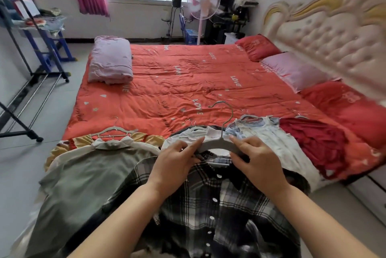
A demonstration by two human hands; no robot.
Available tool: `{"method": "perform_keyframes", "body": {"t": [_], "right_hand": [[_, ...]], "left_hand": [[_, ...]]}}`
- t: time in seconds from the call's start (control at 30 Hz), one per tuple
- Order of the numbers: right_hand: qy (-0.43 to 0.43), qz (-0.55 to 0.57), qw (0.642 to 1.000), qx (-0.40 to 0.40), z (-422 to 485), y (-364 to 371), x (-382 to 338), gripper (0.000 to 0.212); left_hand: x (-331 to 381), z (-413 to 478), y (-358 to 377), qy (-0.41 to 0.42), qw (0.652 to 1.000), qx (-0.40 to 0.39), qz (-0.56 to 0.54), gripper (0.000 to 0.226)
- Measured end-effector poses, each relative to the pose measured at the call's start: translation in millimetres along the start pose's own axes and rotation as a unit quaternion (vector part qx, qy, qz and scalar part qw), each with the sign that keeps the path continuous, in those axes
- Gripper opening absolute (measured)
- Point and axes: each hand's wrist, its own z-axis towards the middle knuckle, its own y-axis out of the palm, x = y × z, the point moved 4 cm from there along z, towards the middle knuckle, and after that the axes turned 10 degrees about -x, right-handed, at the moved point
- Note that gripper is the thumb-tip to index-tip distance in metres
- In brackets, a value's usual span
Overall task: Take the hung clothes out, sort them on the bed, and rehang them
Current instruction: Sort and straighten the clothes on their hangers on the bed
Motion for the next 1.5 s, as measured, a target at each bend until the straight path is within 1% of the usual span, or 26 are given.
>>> {"method": "perform_keyframes", "body": {"t": [0.1,0.23,0.3,0.4,0.53,0.7,0.83,0.93,1.1,1.23,1.33,1.5], "right_hand": [[0.001,0.019,1.0,-0.013,10,-8,41,0.044],[-0.016,0.028,0.998,-0.047,35,-7,96,0.042],[-0.026,0.028,0.998,-0.053,46,-3,112,0.045],[-0.048,0.026,0.997,-0.06,68,8,137,0.044],[-0.048,0.052,0.994,-0.087,101,33,159,0.048],[-0.038,0.054,0.991,-0.114,144,76,176,0.044],[-0.035,0.034,0.992,-0.119,173,108,182,0.044],[-0.013,0.04,0.99,-0.135,197,135,188,0.043],[0.014,0.059,0.98,-0.187,225,179,198,0.041],[0.037,0.068,0.972,-0.222,247,218,215,0.04],[0.059,0.086,0.961,-0.257,262,256,235,0.038],[0.093,0.093,0.942,-0.307,276,325,272,0.035]], "left_hand": [[12,30,25,-0.013,1.0,0.007,-0.011,0.049],[20,72,55,-0.041,0.999,0.02,0.006,0.048],[20,85,62,-0.055,0.998,0.016,0.009,0.047],[14,108,73,-0.089,0.995,0.022,0.031,0.045],[-6,132,82,-0.122,0.991,0.02,0.049,0.049],[-53,160,95,-0.154,0.987,0.006,0.039,0.054],[-95,178,105,-0.184,0.983,-0.013,0.024,0.058],[-126,191,112,-0.2,0.979,-0.017,0.015,0.057],[-171,204,126,-0.229,0.973,-0.035,-0.003,0.054],[-208,218,148,-0.248,0.967,-0.053,0.009,0.049],[-235,229,169,-0.286,0.956,-0.067,0.002,0.051],[-285,244,220,-0.369,0.922,-0.118,0.001,0.051]]}}
